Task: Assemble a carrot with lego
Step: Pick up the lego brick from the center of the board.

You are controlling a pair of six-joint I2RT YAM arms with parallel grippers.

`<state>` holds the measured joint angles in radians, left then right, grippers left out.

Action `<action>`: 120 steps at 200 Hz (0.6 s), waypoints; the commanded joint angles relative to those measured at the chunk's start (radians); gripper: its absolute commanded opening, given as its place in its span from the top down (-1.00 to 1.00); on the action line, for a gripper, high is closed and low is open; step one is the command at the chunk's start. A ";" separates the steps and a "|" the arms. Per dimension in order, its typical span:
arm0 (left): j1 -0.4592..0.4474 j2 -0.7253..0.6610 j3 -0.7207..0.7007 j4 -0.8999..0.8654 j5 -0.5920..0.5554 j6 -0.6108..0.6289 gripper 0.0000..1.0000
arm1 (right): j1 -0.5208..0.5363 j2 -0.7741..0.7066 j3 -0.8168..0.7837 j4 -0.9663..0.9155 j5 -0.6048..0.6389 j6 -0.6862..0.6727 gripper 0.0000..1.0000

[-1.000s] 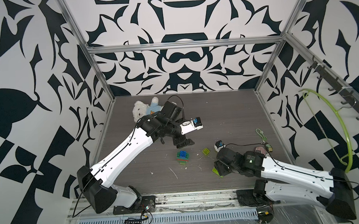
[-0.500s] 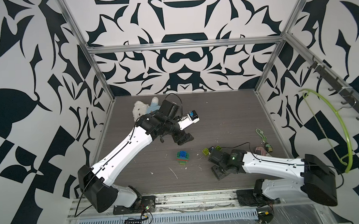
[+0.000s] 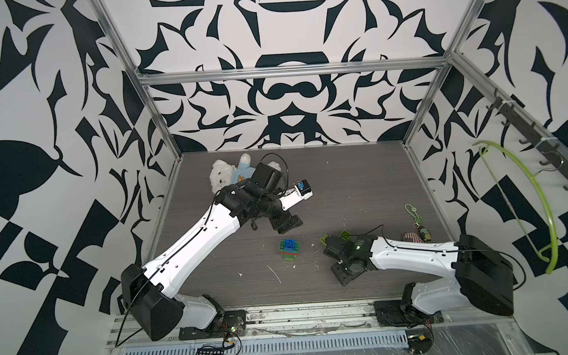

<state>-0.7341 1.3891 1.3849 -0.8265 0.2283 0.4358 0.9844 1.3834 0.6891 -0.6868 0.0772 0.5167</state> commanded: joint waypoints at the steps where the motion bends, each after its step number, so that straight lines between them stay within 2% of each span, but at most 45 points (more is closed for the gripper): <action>1: 0.004 -0.022 -0.011 0.031 0.000 0.009 -0.53 | -0.013 0.008 0.035 -0.011 -0.018 -0.016 -0.12; 79: 0.014 -0.041 -0.053 0.068 -0.029 -0.049 -0.51 | -0.020 0.003 0.046 -0.005 -0.028 -0.042 0.29; 101: 0.063 -0.063 -0.066 0.080 -0.027 -0.123 -0.47 | -0.019 -0.064 0.104 -0.075 0.000 -0.092 0.41; 120: 0.134 -0.094 -0.086 0.093 -0.030 -0.220 -0.44 | -0.016 -0.147 0.180 -0.119 -0.055 -0.138 0.44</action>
<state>-0.6720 1.3499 1.3212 -0.7605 0.2020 0.3428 0.9691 1.3426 0.7506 -0.7311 0.0456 0.4446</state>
